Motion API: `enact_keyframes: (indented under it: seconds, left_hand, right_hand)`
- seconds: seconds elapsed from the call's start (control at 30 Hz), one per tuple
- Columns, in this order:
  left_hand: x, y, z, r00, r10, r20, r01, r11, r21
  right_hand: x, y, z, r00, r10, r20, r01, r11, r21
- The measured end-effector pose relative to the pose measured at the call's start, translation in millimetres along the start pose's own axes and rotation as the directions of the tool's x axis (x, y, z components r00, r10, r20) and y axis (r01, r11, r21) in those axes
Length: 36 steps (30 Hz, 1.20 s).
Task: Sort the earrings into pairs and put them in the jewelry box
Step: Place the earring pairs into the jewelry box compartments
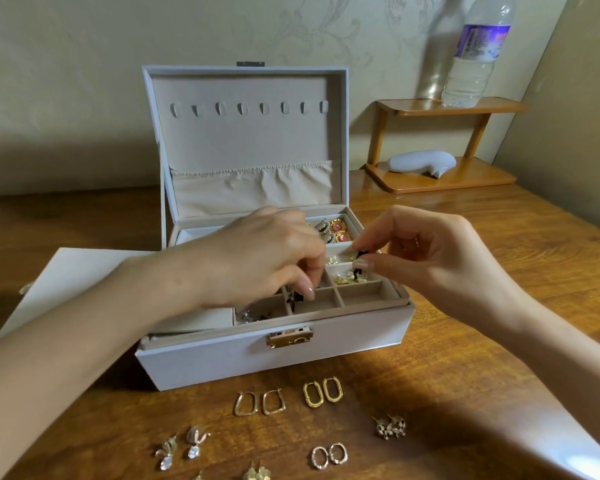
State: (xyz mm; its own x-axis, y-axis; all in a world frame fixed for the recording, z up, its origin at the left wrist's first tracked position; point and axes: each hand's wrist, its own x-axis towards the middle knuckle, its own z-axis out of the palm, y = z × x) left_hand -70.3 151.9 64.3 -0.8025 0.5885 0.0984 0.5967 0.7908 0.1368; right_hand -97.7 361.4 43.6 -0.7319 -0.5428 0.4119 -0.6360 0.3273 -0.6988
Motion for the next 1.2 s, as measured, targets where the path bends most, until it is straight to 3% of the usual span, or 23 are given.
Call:
enact_keyframes:
  seconds: [0.17,0.37,0.6,0.73,0.97,1.2]
  left_hand:
    - [11,-4,21,0.980,0.180,-0.081,-0.171,0.979,0.108]
    - [12,-3,32,0.948,0.253,-0.192,-0.219,0.959,0.182]
    - [3,-5,18,0.941,0.026,-0.337,-0.042,0.998,-0.040]
    - [-21,-12,4,0.886,-0.122,-0.447,0.084,0.991,-0.105]
    - [-60,-18,9,0.848,-0.147,-0.510,0.132,0.989,-0.065]
    - [-71,-19,14,0.822,-0.164,-0.545,0.142,0.986,-0.082]
  right_hand:
    - [-1,2,-2,1.000,0.005,-0.011,-0.005,1.000,0.000]
    - [-1,4,-2,1.000,0.008,-0.013,-0.008,1.000,-0.012]
    - [8,-1,3,0.999,-0.006,0.048,0.006,1.000,-0.001]
    - [16,-8,5,0.988,-0.015,0.151,0.016,1.000,-0.006]
    - [29,-13,7,0.899,-0.001,0.438,0.099,0.974,-0.202]
    - [33,-13,26,0.894,-0.042,0.447,0.193,0.934,-0.299]
